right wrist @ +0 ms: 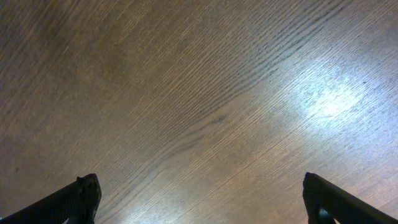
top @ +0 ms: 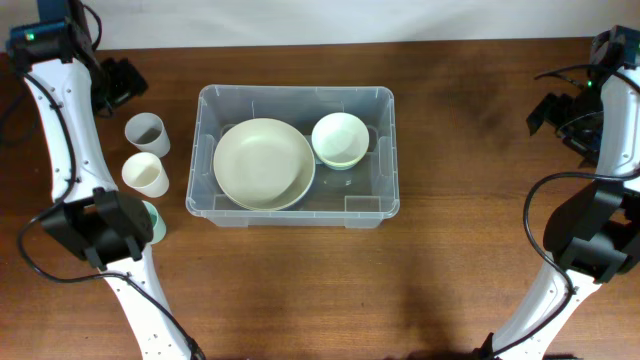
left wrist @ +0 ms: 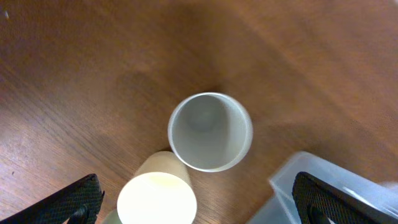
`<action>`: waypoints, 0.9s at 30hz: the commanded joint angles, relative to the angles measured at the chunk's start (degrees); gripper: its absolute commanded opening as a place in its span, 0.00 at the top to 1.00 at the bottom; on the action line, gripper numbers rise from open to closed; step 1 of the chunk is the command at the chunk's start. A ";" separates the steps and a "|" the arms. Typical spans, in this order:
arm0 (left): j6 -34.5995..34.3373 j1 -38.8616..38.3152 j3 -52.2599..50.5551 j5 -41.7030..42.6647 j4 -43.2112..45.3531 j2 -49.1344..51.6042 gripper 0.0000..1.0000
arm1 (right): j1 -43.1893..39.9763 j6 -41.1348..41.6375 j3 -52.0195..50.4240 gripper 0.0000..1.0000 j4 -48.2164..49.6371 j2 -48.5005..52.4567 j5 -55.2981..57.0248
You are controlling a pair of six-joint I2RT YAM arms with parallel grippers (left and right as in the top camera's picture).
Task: Pack container
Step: 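Move the left gripper to the grey cup and grasp its rim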
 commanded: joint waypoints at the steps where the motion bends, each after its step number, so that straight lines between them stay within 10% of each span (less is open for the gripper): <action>1: -0.94 1.88 -4.70 0.26 1.75 0.61 0.01 | -0.15 0.00 -0.20 0.01 0.00 -0.02 0.09; 27: 10.34 3.39 -18.36 3.13 13.60 5.20 0.01 | -0.15 -0.02 -0.20 0.01 0.00 -0.02 0.09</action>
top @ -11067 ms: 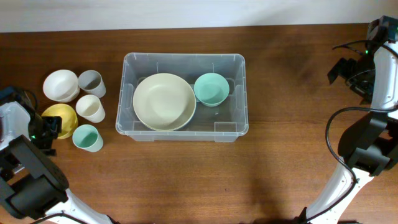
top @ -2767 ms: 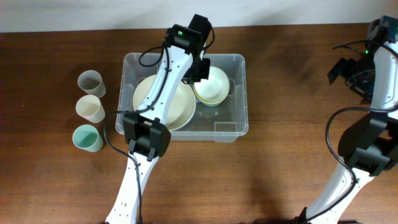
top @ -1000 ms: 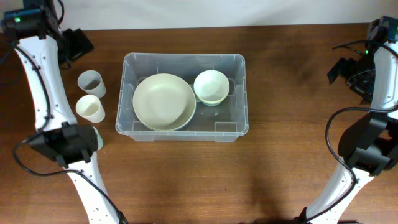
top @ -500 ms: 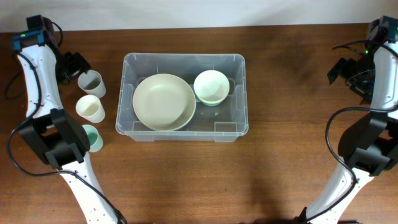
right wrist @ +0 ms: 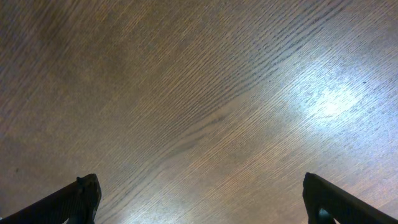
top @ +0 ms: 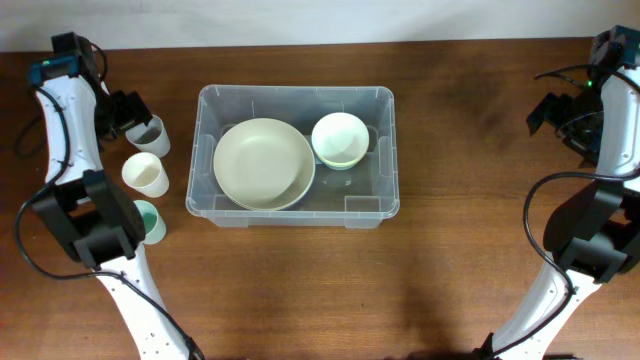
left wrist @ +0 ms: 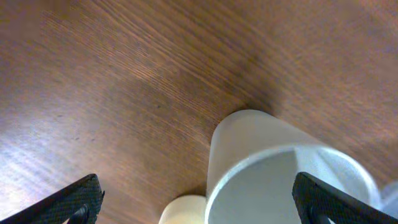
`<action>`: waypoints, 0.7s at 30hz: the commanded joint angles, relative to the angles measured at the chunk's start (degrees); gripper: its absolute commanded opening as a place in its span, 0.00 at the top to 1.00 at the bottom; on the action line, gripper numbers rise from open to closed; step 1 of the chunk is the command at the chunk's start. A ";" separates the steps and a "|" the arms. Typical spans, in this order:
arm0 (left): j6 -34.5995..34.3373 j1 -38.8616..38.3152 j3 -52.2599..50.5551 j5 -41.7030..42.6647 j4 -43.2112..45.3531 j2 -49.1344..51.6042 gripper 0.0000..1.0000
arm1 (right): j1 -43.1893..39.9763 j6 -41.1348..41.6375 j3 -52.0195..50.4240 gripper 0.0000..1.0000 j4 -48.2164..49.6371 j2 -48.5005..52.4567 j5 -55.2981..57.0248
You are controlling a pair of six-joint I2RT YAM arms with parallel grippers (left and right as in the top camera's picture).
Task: Pack container
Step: 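Move the left gripper to the grey cup and grasp its rim, then lift the grey cup and carry it over the bin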
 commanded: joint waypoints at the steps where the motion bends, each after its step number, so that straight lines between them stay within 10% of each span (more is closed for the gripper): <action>1: 1.36 0.31 -0.44 1.88 -0.20 3.21 0.01 | -0.15 0.04 -0.20 0.01 -0.02 -0.02 0.11; 5: 1.36 0.31 -0.44 1.79 -0.04 3.41 0.08 | -0.15 0.04 -0.20 0.01 -0.02 -0.02 0.11; 12: 1.31 1.38 0.63 1.60 -0.09 3.34 0.94 | -0.15 0.04 -0.20 0.01 -0.02 -0.02 0.11; 21: 1.38 1.66 22.12 6.51 -5.29 -1.44 0.99 | -0.15 0.04 -0.20 0.01 -0.02 -0.02 0.11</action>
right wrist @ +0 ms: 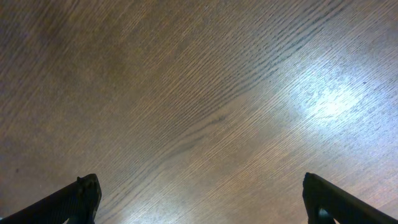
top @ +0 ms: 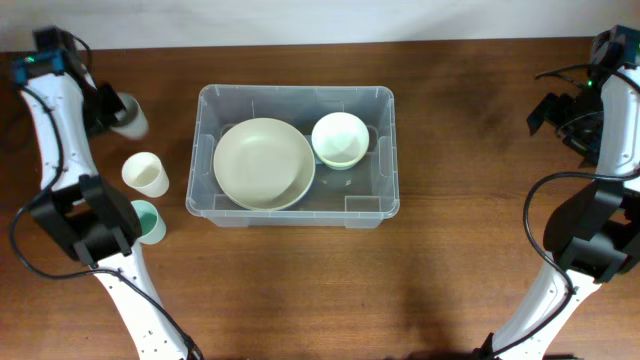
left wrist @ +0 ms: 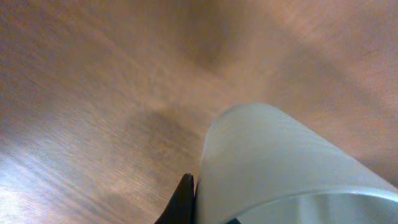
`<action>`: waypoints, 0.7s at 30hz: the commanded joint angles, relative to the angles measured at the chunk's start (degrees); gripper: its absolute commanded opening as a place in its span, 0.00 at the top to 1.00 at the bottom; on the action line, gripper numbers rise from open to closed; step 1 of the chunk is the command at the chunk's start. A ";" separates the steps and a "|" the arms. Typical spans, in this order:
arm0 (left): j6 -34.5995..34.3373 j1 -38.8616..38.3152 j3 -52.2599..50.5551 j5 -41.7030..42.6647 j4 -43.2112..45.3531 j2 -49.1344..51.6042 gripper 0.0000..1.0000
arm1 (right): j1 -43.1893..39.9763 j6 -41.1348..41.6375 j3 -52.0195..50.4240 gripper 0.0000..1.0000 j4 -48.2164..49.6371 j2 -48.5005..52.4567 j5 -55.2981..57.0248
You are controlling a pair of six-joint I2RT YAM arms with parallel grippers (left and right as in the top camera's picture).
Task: Pack container
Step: 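Lift the grey cup and carry it over the bin, then lower the grey cup into the bin beside the bowls and release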
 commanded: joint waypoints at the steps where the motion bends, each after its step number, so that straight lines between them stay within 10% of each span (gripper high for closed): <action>1: 0.46 -0.79 12.66 7.43 -2.34 -5.70 0.99 | -0.17 0.02 -0.20 0.01 0.00 -0.02 0.11; 8: 9.38 -10.71 21.62 21.51 -9.64 -12.22 0.99 | -0.17 0.02 -0.20 0.01 0.00 -0.02 0.11; 21: 14.80 -41.38 15.63 8.70 -17.38 -11.91 0.98 | -0.17 0.02 -0.20 0.01 0.00 -0.02 0.11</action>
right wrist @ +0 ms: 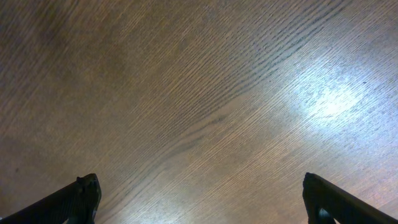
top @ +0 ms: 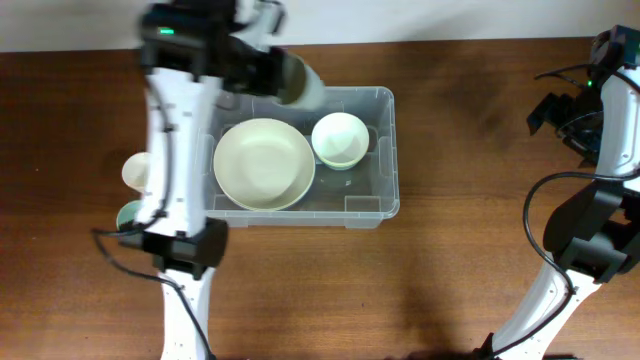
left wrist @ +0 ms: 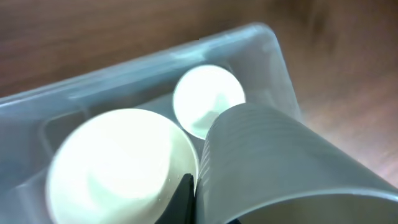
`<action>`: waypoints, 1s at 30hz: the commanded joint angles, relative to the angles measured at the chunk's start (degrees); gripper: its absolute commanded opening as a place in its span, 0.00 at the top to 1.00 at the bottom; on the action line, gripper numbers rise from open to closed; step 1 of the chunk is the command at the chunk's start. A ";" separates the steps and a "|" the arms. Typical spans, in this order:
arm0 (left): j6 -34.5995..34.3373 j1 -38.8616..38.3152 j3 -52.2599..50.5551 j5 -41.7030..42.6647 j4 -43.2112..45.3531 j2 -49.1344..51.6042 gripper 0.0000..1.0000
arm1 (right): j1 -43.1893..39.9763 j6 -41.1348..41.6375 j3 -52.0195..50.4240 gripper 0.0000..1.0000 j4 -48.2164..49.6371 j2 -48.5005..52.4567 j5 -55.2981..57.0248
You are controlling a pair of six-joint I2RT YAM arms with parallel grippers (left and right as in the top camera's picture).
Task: Pack container
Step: 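Lower the grey cup into the bin beside the bowls and release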
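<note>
My left gripper [top: 272,76] is shut on a grey cup [top: 300,83], held tilted over the back edge of the clear plastic container [top: 391,150]. In the left wrist view the grey cup [left wrist: 280,162] fills the lower right, with one dark finger [left wrist: 185,198] pressed against its side. Below it lie a cream plate [left wrist: 121,165] and a pale green bowl [left wrist: 207,99] inside the container [left wrist: 186,55]. The plate [top: 264,163] and bowl [top: 340,139] sit side by side. My right gripper [right wrist: 199,205] stands open over bare wood at the far right.
A cream cup [top: 134,171] and a green cup [top: 127,213] stand left of the container, both partly hidden by the left arm [top: 175,150]. The right arm [top: 610,110] stays at the table's right edge.
My left gripper, still shut on the grey cup, has gone from the far left of the table to above the container's back edge. The right arm has not moved.
My left gripper was open above the grey cup standing left of the container. Then it was low, with its fingers on either side of the cup. Then it was shut on the cup at the far left, and now holds it over the container.
</note>
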 commanded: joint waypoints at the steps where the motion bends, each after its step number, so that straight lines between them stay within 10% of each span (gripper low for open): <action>1: 1.75 -6.01 -3.89 -8.50 -0.13 0.70 0.98 | -0.15 0.04 -0.20 0.01 -0.02 -0.02 0.09; 30: -0.20 -12.33 -36.22 -8.46 12.28 3.26 0.95 | -0.15 0.02 -0.20 0.01 -0.02 -0.02 0.09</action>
